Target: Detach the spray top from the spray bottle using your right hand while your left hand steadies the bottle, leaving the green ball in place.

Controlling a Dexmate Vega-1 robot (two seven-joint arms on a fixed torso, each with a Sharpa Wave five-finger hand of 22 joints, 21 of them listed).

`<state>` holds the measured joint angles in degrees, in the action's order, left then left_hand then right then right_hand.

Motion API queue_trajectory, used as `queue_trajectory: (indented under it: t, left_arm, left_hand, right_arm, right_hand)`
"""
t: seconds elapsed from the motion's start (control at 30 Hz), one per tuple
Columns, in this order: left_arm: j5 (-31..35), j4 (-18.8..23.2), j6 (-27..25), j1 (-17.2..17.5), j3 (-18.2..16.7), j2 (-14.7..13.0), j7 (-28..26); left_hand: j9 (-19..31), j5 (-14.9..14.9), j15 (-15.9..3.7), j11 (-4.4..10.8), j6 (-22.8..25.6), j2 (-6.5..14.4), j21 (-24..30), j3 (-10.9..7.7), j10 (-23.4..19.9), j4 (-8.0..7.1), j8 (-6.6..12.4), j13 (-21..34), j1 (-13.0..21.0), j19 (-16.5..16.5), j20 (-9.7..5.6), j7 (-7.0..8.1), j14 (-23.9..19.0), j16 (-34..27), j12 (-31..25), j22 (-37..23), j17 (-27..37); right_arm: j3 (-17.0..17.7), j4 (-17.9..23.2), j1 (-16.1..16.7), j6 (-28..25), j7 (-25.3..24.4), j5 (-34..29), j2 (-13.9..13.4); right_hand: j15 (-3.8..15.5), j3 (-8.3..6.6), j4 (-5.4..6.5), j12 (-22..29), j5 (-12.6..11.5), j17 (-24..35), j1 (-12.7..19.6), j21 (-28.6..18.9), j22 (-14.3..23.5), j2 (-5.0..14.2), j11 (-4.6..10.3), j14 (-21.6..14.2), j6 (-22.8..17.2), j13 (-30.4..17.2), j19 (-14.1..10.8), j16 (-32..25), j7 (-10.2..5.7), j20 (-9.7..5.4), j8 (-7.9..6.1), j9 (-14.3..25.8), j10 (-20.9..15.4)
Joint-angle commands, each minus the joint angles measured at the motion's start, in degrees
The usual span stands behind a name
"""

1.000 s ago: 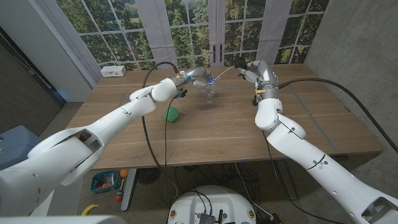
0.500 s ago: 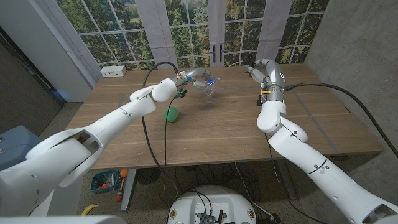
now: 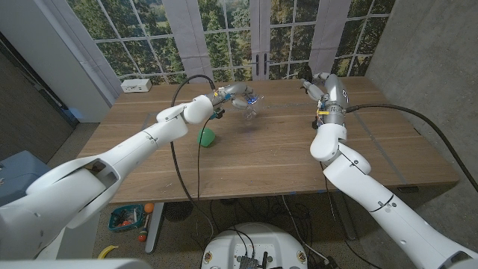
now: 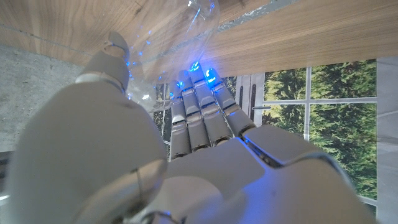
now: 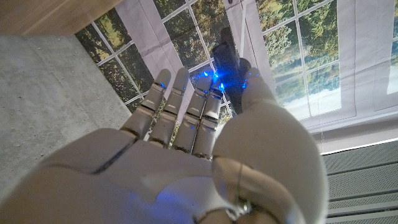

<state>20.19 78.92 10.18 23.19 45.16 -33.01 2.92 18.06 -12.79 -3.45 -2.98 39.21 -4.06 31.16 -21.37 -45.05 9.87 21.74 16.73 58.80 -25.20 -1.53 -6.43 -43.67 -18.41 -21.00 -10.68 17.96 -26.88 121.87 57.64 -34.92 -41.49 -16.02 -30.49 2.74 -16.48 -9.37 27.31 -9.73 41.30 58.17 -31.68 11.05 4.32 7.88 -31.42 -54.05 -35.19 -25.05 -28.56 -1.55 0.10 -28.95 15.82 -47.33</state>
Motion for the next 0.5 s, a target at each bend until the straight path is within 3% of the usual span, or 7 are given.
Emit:
queue_trajectory:
  t: [0.03, 0.2, 0.5]
  left_arm:
    - [4.0, 5.3, -7.0, 0.8, 0.8, -1.8, 2.1]
    - [4.4, 5.0, -6.3, 1.8, 0.5, -1.8, -0.5]
    - [-3.3, 0.0, -3.2, 4.2, -2.3, -0.7, -2.6]
  left_hand:
    - [4.8, -0.2, -10.43, 14.03, 9.2, 13.3, 0.3, -0.54, -15.0, 0.01, 6.54, 18.5, 12.9, 0.5, -0.1, 7.9, -0.9, 0.1, -0.2, 0.0, 0.1]
    - [4.7, -0.2, -10.43, 14.04, 9.1, 13.3, 0.3, -0.53, -15.0, 0.01, 6.42, 18.4, 12.9, 0.5, -0.1, 7.95, -1.0, 0.1, 0.0, 0.0, 0.1]
    - [4.5, -0.2, -10.42, 14.09, 9.0, 13.3, 0.4, -0.48, -15.0, -0.05, 6.15, 18.2, 12.9, 0.4, -0.33, 8.21, -1.0, 0.1, 0.3, 0.0, 0.2]
  right_arm:
    - [-0.2, 1.9, -0.6, -5.9, 4.1, 1.3, -1.3]
    - [-1.2, 2.6, -1.7, -9.9, 6.6, 2.0, -2.2]
    - [-1.7, 2.9, -2.0, -11.5, 6.9, 3.3, -3.0]
  right_hand:
    - [8.96, -0.36, 0.5, 0.2, -0.3, 0.3, 2.8, -0.4, 0.3, 2.67, 0.89, 0.4, -2.8, -0.4, 0.1, 0.4, -1.36, -0.03, -2.01, 1.0, -0.8]
    - [8.89, -0.35, 0.6, 0.2, -0.3, 0.3, 2.5, -0.5, 0.3, 2.65, 0.83, 0.6, -2.7, -0.5, 0.2, 0.6, -1.35, 0.09, -2.09, 1.0, -0.6]
    - [8.92, -0.38, 0.71, 0.0, -0.4, 0.4, 2.3, -0.7, 0.3, 2.74, 0.75, 0.6, -2.3, -0.7, 0.3, 0.8, -1.34, 0.12, -2.12, 1.0, -0.5]
